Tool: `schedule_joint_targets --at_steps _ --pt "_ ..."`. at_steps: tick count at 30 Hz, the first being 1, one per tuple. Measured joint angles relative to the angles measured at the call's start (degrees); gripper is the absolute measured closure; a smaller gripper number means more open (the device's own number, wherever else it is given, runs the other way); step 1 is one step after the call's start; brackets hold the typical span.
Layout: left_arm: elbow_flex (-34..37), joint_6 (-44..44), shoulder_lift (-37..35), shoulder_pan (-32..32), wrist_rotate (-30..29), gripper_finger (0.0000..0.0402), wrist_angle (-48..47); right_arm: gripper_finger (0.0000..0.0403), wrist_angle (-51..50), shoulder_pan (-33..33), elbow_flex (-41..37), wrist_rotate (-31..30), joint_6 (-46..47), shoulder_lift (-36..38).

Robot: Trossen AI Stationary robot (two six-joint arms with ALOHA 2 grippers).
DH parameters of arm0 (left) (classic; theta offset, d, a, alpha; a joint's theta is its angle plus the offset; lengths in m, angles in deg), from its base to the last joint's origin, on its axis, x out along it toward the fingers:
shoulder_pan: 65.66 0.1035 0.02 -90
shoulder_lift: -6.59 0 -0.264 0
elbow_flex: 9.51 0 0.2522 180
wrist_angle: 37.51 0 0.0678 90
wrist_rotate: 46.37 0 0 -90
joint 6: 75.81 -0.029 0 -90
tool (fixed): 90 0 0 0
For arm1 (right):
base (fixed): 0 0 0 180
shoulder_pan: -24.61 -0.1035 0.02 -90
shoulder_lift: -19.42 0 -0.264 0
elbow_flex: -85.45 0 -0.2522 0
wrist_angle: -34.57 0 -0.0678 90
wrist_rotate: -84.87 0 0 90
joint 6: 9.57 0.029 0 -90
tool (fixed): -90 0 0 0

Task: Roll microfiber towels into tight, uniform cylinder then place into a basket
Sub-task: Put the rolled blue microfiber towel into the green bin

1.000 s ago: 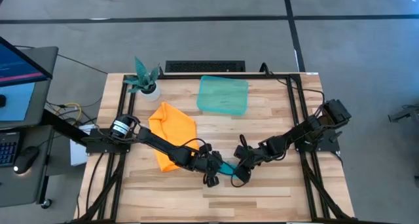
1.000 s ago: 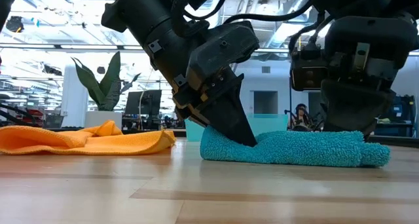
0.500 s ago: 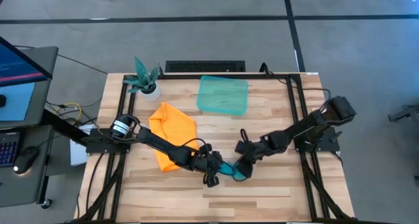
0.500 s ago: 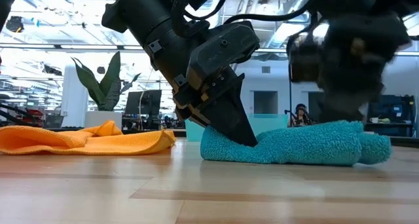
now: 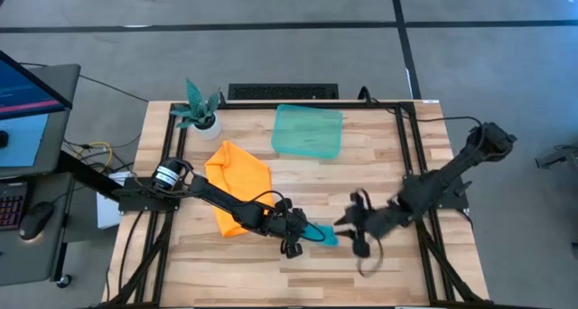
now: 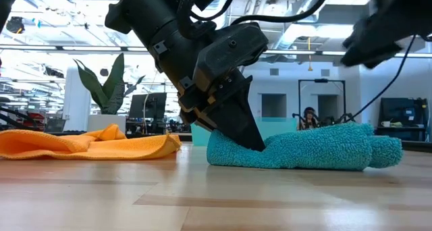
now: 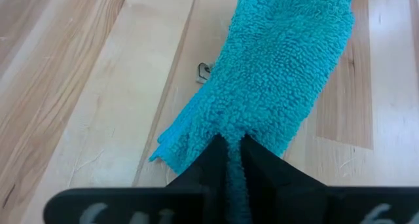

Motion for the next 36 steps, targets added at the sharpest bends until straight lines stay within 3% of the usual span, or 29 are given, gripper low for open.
schedule_joint_targets --at_steps 5,13,19,26,32,36 --pt "0.0 0.5 0.0 0.0 0.0 0.0378 0.0 0.0264 5.7 -8.2 0.0 -10.2 -7.1 -6.3" --pt "0.0 0.7 0.0 0.0 -0.1 0.0378 0.1 0.0268 16.0 -7.5 1.3 -10.6 -14.0 -16.3" --pt "0.0 0.7 0.0 0.0 0.0 0.0378 0.0 0.0221 11.9 -4.8 7.3 -8.6 -15.4 -21.7" --pt "0.0 0.7 0.0 0.0 0.2 0.0378 0.0 0.0151 -1.0 -2.3 12.3 -6.7 -12.1 -26.9" --pt "0.0 0.7 0.0 0.0 0.2 0.0378 0.1 0.0147 -6.1 0.4 13.7 -5.2 -4.6 -29.8" --pt "0.0 0.7 0.0 0.0 0.2 0.0378 0.1 0.0175 -6.3 1.4 14.1 -2.2 -3.0 -31.1"
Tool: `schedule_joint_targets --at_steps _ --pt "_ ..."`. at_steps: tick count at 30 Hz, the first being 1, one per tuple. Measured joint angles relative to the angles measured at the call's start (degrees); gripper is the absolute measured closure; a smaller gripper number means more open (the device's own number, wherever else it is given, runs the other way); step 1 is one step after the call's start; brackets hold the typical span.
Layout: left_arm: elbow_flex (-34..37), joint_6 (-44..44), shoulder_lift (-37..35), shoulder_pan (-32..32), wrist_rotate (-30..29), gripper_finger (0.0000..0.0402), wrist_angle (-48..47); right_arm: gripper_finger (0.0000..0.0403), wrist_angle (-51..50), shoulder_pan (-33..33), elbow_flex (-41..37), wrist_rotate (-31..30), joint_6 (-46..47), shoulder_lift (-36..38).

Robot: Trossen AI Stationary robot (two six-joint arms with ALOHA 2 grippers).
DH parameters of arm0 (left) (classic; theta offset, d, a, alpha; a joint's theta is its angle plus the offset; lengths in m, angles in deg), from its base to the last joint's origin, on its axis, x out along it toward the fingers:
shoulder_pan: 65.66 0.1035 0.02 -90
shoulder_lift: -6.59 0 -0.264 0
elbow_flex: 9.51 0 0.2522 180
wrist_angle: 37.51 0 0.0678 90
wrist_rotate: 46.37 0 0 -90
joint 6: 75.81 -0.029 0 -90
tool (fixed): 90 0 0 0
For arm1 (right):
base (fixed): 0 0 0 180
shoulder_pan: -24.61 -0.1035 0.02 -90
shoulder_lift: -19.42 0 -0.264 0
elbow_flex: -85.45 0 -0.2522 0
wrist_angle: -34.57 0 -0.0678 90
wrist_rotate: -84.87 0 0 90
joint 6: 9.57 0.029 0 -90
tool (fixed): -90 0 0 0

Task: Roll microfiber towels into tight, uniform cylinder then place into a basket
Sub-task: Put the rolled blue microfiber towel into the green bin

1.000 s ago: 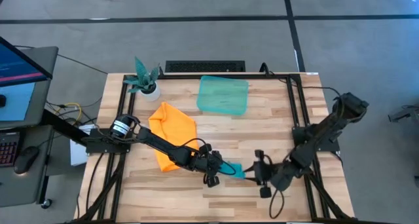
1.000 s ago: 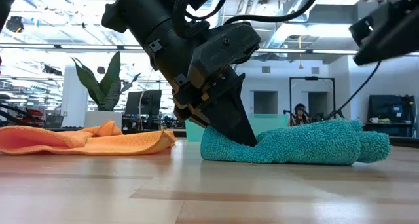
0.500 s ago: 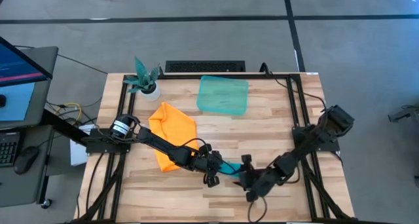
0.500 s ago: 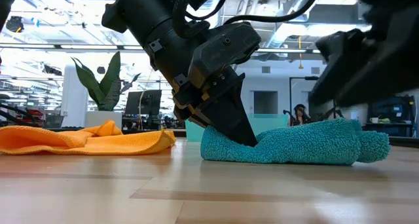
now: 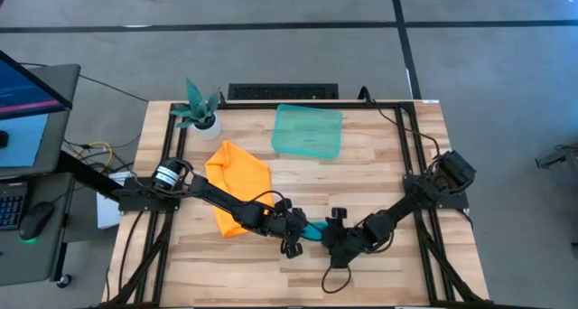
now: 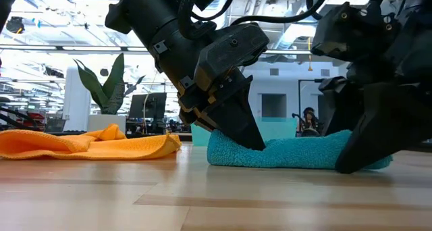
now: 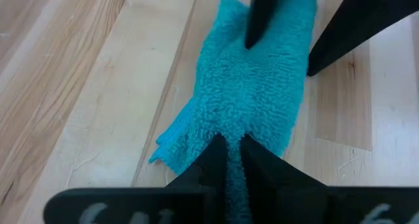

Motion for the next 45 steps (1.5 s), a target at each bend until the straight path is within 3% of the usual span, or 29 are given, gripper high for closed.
schedule_joint_targets --at_steps 9,11,19,33,38,45 --pt "0.0 -2.1 -0.1 0.0 -0.2 0.0379 0.0 0.0350 -1.2 0.3 0.1 0.0 -0.3 -0.3" --pt "0.0 -4.1 -0.2 0.1 -0.2 0.0381 0.0 0.0373 -1.3 0.5 0.1 -0.2 -0.8 -0.3" --pt "0.1 -7.8 -1.5 2.0 1.8 0.0392 -1.5 0.0364 -2.5 2.3 0.4 -3.7 -5.0 -0.5" --pt "0.2 -17.2 -6.5 9.0 4.5 0.0394 -9.5 0.0371 -18.1 7.6 8.6 -12.9 -15.9 -1.0" --pt "0.2 -21.3 -7.7 12.6 10.2 0.0394 -10.8 0.0371 -18.5 11.0 8.6 -13.4 -20.5 -0.9" --pt "0.1 -25.0 -12.3 19.1 13.6 0.0394 -15.7 0.0371 -18.9 15.1 8.7 -16.1 -27.2 3.0"
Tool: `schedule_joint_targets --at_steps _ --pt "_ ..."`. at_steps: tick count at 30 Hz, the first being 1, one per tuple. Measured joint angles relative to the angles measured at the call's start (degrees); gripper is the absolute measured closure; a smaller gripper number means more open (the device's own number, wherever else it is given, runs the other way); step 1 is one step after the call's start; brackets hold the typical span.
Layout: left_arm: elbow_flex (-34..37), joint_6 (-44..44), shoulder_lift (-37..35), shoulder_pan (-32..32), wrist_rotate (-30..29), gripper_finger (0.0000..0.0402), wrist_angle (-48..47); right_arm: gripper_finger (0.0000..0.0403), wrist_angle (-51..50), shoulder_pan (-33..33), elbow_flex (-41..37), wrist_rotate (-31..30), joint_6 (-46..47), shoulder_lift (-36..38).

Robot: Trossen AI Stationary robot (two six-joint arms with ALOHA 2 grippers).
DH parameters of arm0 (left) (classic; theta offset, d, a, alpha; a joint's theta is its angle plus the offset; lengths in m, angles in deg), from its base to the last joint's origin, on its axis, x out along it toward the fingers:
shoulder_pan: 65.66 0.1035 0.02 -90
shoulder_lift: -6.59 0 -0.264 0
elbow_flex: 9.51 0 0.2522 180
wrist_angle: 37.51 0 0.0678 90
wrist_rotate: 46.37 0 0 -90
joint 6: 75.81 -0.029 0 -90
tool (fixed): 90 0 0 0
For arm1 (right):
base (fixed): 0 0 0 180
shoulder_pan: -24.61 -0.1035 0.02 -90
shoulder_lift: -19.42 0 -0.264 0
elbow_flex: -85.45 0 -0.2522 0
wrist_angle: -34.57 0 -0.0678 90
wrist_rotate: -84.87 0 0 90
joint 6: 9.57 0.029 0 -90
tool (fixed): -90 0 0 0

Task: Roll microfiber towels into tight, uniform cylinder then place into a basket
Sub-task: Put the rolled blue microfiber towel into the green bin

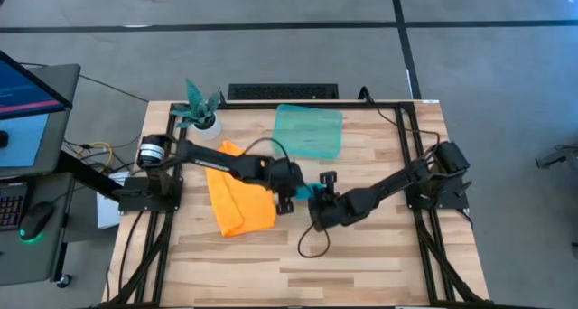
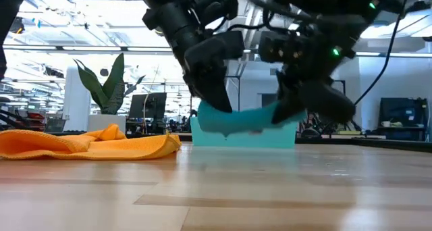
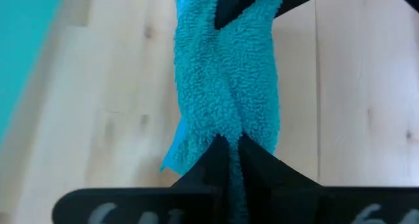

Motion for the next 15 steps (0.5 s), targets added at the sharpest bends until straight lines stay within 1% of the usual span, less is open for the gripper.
schedule_joint_targets --at_steps 5,9,13,15 --pt "0.0 -3.2 -3.1 5.3 4.8 0.0394 -1.0 0.0371 0.6 4.9 0.0 0.0 -6.8 5.3" --pt "-0.2 -6.2 -4.1 9.9 6.0 0.0394 -0.7 0.0371 1.4 10.8 0.0 1.5 -12.2 9.5" --pt "-0.3 -7.9 -4.6 15.2 8.5 0.0394 0.8 0.0371 2.8 17.4 0.0 7.0 -15.5 12.5" --pt "-0.3 -8.9 -4.9 17.7 10.1 0.0394 1.0 0.0371 4.0 20.1 0.0 8.6 -17.0 12.7"
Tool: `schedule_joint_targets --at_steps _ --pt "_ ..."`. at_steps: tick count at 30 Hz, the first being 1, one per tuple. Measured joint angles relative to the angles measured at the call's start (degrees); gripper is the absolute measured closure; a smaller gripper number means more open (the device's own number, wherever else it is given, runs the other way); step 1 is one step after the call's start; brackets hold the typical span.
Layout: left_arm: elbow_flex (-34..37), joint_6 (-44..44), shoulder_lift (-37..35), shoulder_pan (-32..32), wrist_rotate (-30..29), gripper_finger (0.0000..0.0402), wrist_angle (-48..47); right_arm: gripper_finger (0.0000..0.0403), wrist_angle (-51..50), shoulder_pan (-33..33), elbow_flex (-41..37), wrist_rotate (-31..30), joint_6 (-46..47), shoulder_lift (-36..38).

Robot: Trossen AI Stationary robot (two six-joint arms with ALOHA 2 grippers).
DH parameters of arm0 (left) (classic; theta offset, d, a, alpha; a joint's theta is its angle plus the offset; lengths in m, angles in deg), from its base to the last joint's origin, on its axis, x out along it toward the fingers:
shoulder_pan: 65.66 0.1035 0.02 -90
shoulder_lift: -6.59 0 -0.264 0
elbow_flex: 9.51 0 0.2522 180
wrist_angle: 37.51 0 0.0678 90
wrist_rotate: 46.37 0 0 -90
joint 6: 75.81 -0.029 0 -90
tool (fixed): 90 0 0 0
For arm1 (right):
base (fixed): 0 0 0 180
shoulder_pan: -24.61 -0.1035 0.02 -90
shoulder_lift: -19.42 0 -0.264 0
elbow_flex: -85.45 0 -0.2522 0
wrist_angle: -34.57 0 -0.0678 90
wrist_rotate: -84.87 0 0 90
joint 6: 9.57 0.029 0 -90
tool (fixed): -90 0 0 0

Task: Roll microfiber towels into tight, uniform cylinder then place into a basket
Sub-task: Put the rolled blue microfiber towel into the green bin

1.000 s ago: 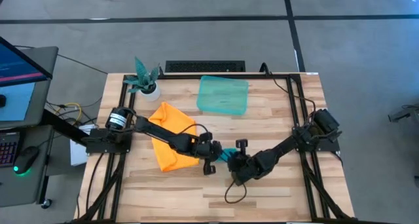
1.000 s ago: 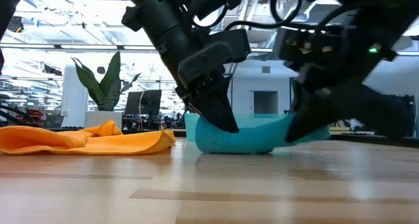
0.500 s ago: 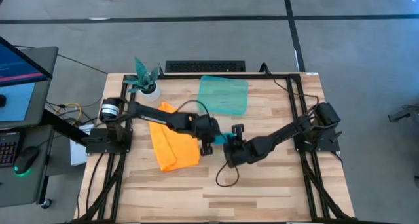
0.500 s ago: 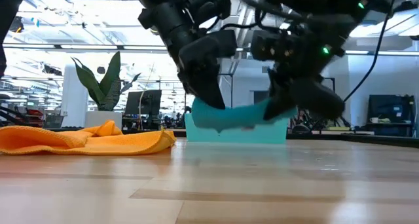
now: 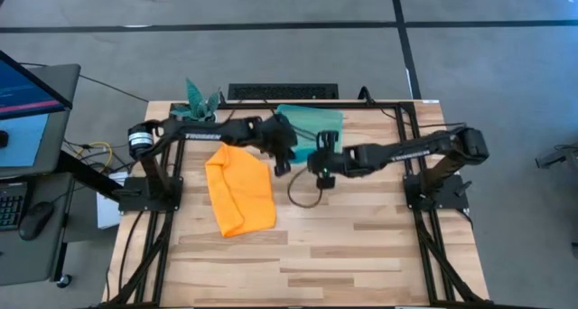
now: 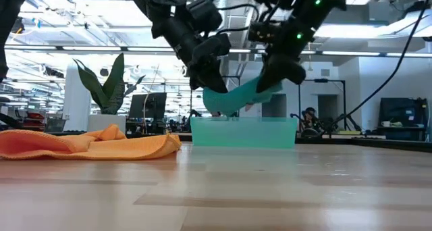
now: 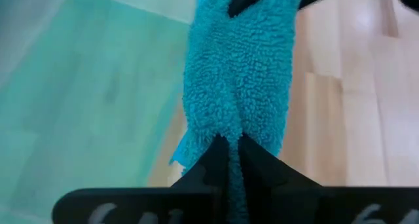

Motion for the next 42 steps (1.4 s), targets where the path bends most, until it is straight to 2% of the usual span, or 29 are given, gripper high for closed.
schedule_joint_targets --at_steps 8,15,19,23,29,34,42 --pt "-2.2 -4.4 -0.1 6.9 0.6 0.0394 0.3 0.0371 8.8 8.8 0.0 3.7 -6.4 -2.1" --pt "-5.3 -10.3 0.6 10.9 -0.5 0.0394 0.8 0.0371 10.8 16.4 0.0 11.1 -9.1 -2.2" --pt "-5.4 -10.8 3.3 13.3 1.6 0.0394 2.0 0.0372 12.1 20.4 0.1 17.5 -9.5 -2.4" --pt "-5.4 -10.4 7.1 15.0 2.2 0.0394 6.2 0.0372 13.4 22.8 0.0 20.0 -10.2 -3.6" --pt "-7.4 -9.6 9.8 17.3 2.3 0.0394 10.5 0.0372 15.3 25.9 0.2 20.2 -12.9 -7.8" --pt "-10.0 -10.4 11.7 18.5 1.8 0.0394 8.4 0.0372 15.4 28.2 1.1 21.1 -14.1 -10.9" --pt "-14.8 -12.7 19.0 18.7 0.9 0.0394 7.2 0.0372 14.3 29.3 3.4 21.2 -16.1 -12.1"
